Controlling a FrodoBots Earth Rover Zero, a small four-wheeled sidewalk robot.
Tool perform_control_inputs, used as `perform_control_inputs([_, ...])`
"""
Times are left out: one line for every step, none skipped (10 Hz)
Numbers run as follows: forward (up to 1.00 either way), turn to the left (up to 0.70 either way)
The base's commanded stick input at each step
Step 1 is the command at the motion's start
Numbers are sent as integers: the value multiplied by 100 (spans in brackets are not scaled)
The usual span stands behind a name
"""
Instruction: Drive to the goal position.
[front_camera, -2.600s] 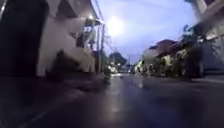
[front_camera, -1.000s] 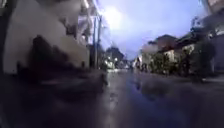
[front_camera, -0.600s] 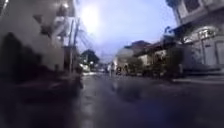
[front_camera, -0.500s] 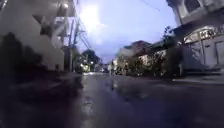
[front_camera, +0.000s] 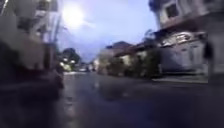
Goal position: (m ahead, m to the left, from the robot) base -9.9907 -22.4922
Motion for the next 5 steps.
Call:
perform_control_inputs([0,-70])
perform_control_inputs([0,-70])
perform_control_inputs([0,-70])
perform_control_inputs([0,-70])
perform_control_inputs([0,-70])
